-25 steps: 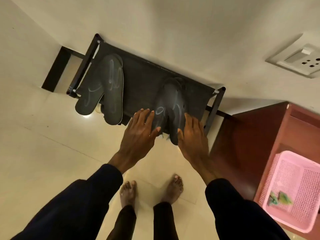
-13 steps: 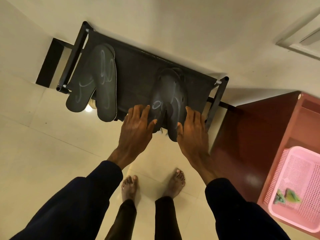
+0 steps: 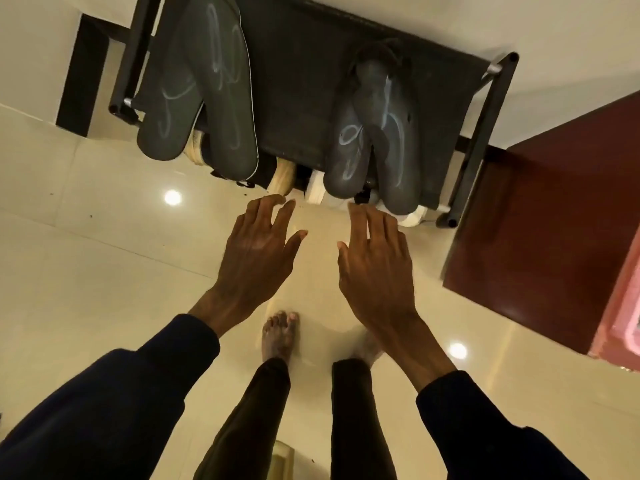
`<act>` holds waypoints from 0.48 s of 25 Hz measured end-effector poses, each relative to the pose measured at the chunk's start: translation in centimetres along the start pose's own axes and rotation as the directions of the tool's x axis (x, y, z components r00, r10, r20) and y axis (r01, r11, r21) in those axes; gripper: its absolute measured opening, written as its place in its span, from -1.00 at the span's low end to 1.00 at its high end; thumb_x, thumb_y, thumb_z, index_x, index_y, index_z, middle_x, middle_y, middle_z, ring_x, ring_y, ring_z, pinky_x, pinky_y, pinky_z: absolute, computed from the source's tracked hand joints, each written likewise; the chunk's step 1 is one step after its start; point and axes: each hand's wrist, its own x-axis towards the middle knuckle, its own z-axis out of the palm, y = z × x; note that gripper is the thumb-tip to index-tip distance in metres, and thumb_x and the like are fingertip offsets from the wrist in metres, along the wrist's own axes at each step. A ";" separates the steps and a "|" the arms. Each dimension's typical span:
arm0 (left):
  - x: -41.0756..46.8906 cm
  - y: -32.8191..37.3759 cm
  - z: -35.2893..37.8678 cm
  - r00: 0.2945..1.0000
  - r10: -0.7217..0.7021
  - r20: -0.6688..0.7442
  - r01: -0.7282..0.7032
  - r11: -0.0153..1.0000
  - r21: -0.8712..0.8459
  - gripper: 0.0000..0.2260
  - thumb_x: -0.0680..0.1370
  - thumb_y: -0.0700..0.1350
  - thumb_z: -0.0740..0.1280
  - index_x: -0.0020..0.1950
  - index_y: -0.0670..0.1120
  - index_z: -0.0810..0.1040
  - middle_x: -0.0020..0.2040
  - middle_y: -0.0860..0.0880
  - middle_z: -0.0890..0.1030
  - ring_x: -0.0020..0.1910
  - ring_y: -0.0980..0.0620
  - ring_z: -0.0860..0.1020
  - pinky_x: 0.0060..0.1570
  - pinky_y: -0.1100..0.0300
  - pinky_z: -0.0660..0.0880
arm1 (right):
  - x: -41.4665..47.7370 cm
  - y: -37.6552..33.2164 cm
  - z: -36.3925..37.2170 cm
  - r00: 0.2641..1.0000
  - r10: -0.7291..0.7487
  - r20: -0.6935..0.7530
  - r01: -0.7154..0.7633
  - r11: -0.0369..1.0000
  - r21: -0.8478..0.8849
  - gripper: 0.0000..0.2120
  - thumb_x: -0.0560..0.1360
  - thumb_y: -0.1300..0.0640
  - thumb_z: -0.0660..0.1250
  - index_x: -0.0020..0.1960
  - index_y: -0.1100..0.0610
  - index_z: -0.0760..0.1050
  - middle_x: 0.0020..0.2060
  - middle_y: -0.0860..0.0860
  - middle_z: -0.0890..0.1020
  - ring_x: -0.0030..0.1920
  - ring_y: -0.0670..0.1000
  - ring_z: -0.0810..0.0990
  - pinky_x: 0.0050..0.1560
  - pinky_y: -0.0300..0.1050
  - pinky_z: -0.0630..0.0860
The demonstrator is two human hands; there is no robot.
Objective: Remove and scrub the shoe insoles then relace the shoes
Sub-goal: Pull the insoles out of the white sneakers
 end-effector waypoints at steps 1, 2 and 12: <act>-0.8 -0.5 0.5 1.000 0.019 0.010 -0.019 1.000 0.010 -0.54 0.69 0.08 0.27 0.42 -0.23 0.50 0.37 -0.26 0.52 0.33 -0.27 0.51 0.20 -0.16 0.58 | -1.0 0.0 1.1 1.000 0.008 0.022 -0.008 1.000 -0.014 -0.45 0.58 0.06 0.38 0.49 0.24 0.36 0.40 0.24 0.49 0.40 0.28 0.47 0.35 0.17 0.47; -1.5 -0.8 1.0 0.999 0.035 0.023 -0.035 0.999 0.016 -0.55 0.68 0.07 0.29 0.41 -0.24 0.50 0.36 -0.27 0.52 0.32 -0.28 0.52 0.17 -0.16 0.58 | -1.7 0.2 2.1 0.999 0.017 0.039 -0.016 0.999 -0.033 -0.45 0.58 0.07 0.38 0.49 0.24 0.35 0.40 0.24 0.48 0.40 0.27 0.47 0.33 0.16 0.50; -0.4 0.3 7.4 0.985 0.167 0.047 -0.170 0.983 0.070 -0.58 0.63 -0.03 0.39 0.41 -0.24 0.51 0.35 -0.28 0.52 0.32 -0.28 0.52 0.19 -0.12 0.56 | -1.0 4.9 9.0 0.997 0.054 0.056 -0.042 0.979 -0.198 -0.37 0.50 0.16 0.48 0.49 0.25 0.34 0.37 0.27 0.47 0.35 0.29 0.48 0.23 0.16 0.53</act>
